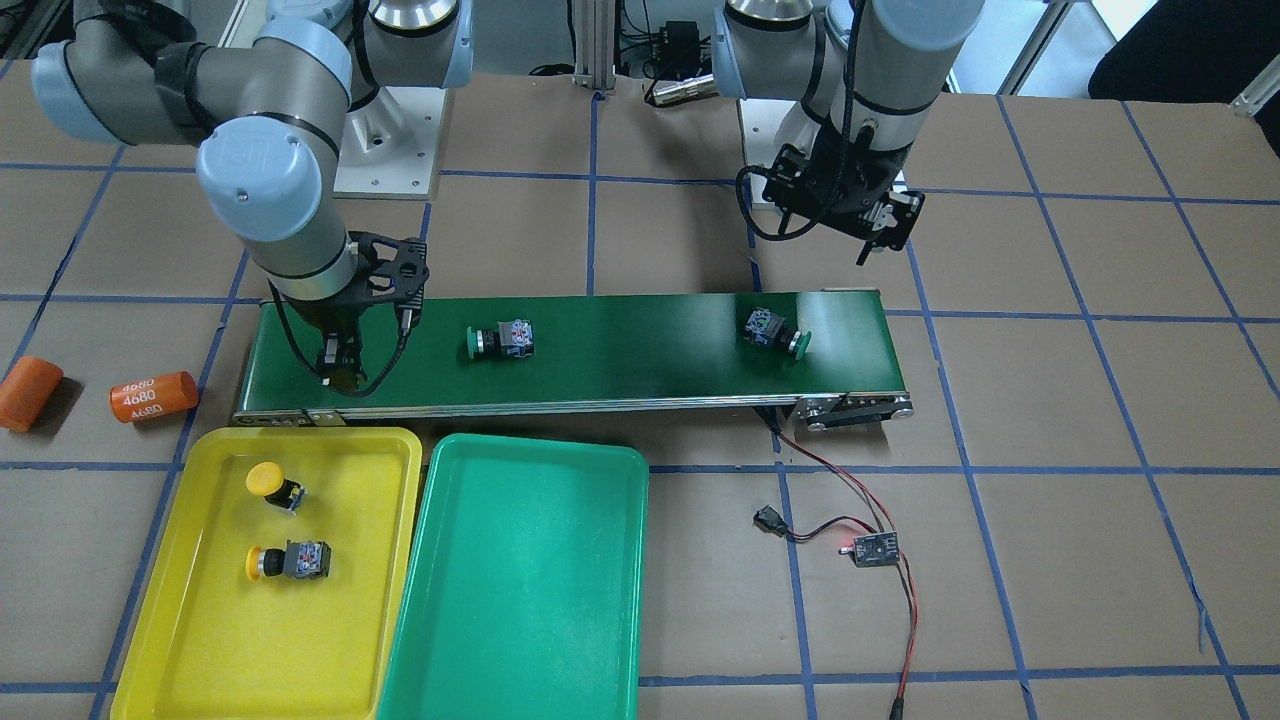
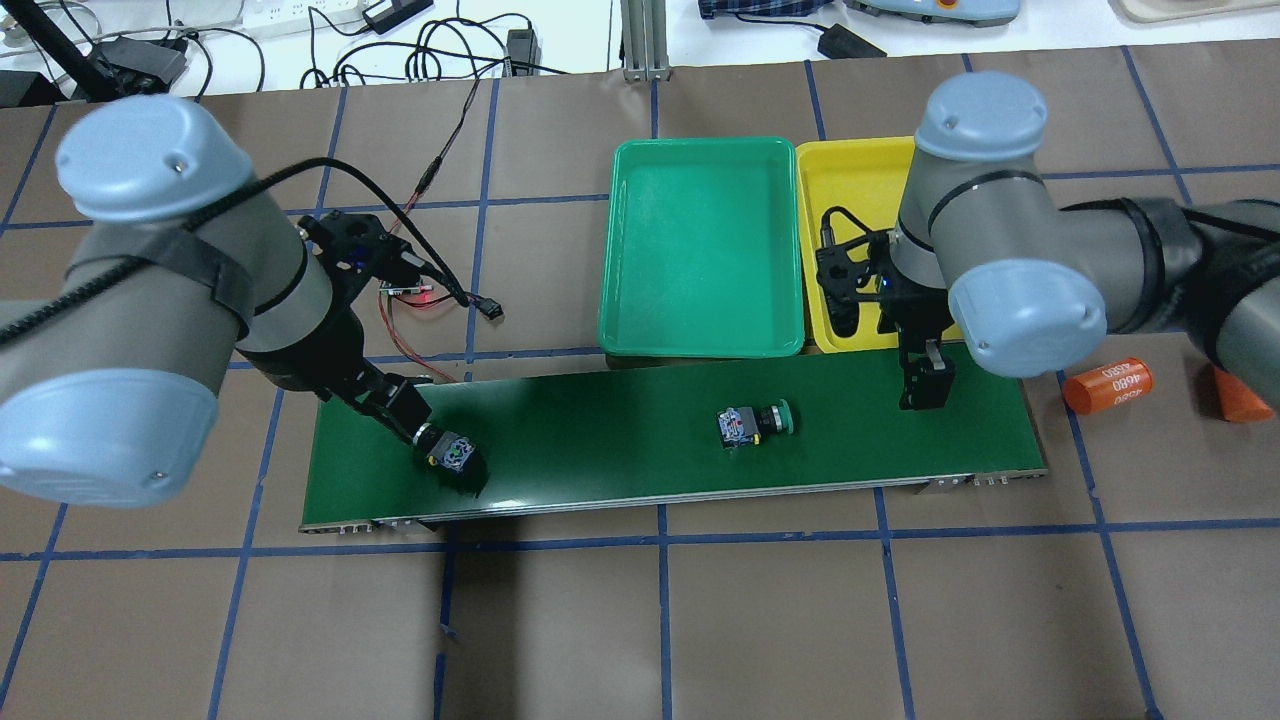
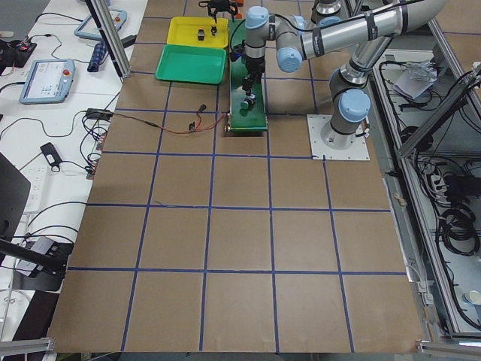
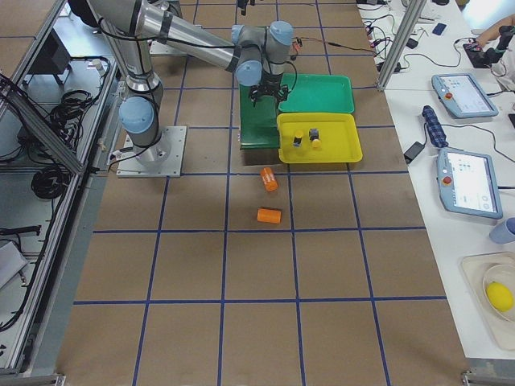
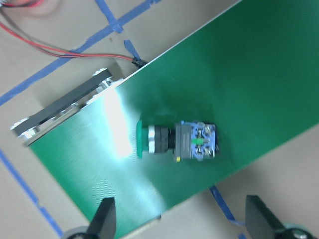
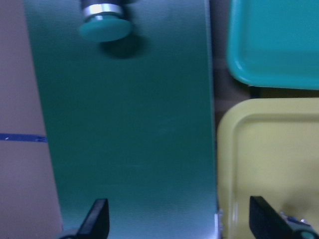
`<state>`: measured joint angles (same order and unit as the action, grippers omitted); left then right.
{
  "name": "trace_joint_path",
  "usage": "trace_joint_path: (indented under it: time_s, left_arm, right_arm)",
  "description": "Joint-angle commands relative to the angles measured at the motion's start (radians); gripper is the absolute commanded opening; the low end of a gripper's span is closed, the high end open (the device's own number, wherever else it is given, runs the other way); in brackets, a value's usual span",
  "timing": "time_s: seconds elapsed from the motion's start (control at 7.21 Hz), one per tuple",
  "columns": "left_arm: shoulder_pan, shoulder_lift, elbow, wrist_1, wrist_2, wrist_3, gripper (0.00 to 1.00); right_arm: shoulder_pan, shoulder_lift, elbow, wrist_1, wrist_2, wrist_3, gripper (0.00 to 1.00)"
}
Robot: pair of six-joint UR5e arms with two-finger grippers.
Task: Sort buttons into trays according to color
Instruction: 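Raise left gripper away while right gripper returns and grasps green button at belt end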
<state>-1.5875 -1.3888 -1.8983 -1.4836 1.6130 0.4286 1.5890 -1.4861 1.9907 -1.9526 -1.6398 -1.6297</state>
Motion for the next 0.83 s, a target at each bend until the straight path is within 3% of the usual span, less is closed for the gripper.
trace_joint_path:
  time_s: [0.0, 0.28, 0.42, 0.69]
  left_arm:
    - [-0.003, 0.008, 0.166, -0.128, -0.001, -0.083, 1.00]
    - [0.006, -0.013, 0.182, -0.118, 0.002, -0.187, 1.00]
    - [0.004, -0.019, 0.186, -0.118, -0.016, -0.347, 1.00]
    - [0.011, -0.045, 0.243, -0.115, -0.073, -0.398, 1.00]
  right_arm:
    - [-0.010, -0.059, 0.094, -0.038, 0.008, -0.052, 1.00]
    - [-0.014, -0.059, 0.140, -0.052, 0.020, 0.124, 0.99]
    - [-0.014, -0.059, 0.142, -0.074, 0.058, 0.136, 0.99]
    - [-0.014, -0.056, 0.145, -0.100, 0.063, 0.127, 0.99]
